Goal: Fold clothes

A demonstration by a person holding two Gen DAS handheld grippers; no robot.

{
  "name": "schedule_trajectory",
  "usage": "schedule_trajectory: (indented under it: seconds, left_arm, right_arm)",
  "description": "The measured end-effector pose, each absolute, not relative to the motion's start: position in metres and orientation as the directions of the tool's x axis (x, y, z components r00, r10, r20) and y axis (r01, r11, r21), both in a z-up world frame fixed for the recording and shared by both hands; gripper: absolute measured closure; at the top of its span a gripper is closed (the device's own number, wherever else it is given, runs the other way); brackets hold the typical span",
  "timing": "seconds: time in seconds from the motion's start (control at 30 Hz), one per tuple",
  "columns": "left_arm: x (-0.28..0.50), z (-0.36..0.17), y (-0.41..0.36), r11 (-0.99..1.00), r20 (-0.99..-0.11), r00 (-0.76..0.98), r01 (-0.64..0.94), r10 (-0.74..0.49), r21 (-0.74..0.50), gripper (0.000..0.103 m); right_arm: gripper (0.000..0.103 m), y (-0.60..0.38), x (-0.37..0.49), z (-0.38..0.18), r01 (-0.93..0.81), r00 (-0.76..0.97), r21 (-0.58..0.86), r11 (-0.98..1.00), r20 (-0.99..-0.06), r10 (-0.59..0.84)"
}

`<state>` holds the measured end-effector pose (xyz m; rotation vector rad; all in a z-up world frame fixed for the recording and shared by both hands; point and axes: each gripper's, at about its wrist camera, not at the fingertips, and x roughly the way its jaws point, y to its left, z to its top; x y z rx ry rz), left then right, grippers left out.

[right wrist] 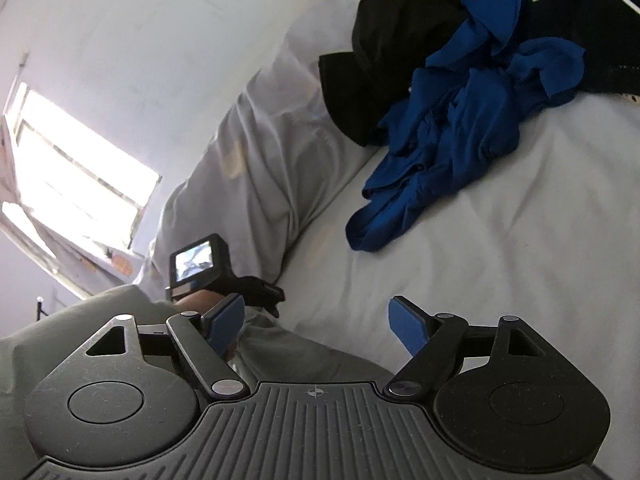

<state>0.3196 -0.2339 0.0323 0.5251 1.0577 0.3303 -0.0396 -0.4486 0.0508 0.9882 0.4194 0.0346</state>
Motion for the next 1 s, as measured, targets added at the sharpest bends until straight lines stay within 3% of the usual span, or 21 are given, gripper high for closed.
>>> schedule_trajectory:
  seconds: [0.07,0.23,0.53,0.73,0.9,1.0]
  left_arm:
    - [0.32,0.031,-0.233,0.822,-0.726,0.451,-0.027,0.518,0.569,0.057]
    - [0.303,0.058,-0.208,0.904,-0.77,0.497,-0.079,0.4,0.419,0.075]
    - [0.251,0.118,-0.134,0.985,-0.817,0.552,-0.137,0.167,0.109,0.076]
    - [0.228,0.132,-0.079,0.988,-0.798,0.601,-0.15,0.054,-0.047,0.077]
    - [0.225,0.127,-0.023,0.969,-0.791,0.612,-0.193,-0.006,-0.156,0.08]
    - [0.221,0.118,0.003,0.957,-0.794,0.608,-0.219,-0.017,-0.189,0.082]
  right_arm:
    - [0.021,-0.448,-0.039,0.05,0.161,0.918,0.816,0.555,-0.33,0.219]
    - [0.021,-0.449,-0.038,0.051,0.155,0.915,0.818,0.553,-0.33,0.231]
    - [0.021,-0.46,-0.052,0.064,0.2,0.907,0.724,0.66,-0.391,0.155]
    - [0.021,-0.48,-0.073,0.07,0.228,0.902,0.653,0.723,-0.42,0.095]
    - [0.021,-0.463,-0.082,0.079,0.122,0.883,0.508,0.853,-0.447,0.14]
    - [0.022,-0.443,-0.083,0.076,0.036,0.835,0.384,0.923,-0.519,0.184]
